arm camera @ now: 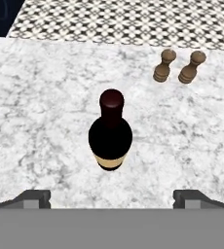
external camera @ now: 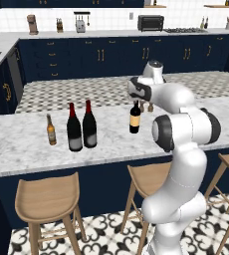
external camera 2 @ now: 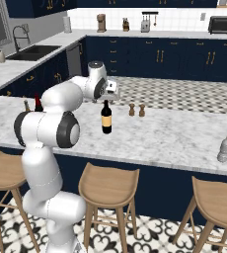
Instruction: Move the plastic bottles in the middle to the plastics group, and the glass bottles in the middle to the glass group.
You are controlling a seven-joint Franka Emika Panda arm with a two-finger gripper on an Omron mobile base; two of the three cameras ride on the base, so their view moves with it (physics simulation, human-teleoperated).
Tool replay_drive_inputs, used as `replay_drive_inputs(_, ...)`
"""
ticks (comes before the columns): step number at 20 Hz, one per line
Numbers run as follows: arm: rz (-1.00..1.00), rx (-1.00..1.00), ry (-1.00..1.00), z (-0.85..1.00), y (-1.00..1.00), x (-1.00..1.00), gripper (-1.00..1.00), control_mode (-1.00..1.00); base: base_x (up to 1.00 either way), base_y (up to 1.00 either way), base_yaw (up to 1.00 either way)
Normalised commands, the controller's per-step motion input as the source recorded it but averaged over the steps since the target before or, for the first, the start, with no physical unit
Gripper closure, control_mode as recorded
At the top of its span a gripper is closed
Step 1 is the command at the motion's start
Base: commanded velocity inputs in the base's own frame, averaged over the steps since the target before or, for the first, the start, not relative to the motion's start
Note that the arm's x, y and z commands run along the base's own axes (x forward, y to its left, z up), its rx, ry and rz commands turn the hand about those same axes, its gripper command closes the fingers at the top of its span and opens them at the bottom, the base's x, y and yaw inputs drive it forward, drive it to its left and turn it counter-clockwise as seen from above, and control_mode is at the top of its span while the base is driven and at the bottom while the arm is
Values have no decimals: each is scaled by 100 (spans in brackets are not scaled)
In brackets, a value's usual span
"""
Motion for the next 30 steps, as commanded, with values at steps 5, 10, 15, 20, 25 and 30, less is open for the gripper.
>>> replay_drive_inputs(5, 0, 0, -1, -22, 5, 20, -100, -100, 0, 0, 0)
replay_drive_inputs(10, 0, 0, -2, -18, 0, 10, -100, -100, 0, 0, 0)
replay_drive_inputs(15, 0, 0, -3, -13, 0, 13, -100, -100, 0, 0, 0)
replay_drive_inputs(20, 0, 0, -1, -25, 0, 13, -100, -100, 0, 0, 0)
replay_drive_inputs(25, 0, 0, -1, -19, 0, 25, -100, -100, 0, 0, 0)
replay_drive_inputs(30, 0, 0, 0, 0, 0, 28, -100, -100, 0, 0, 0)
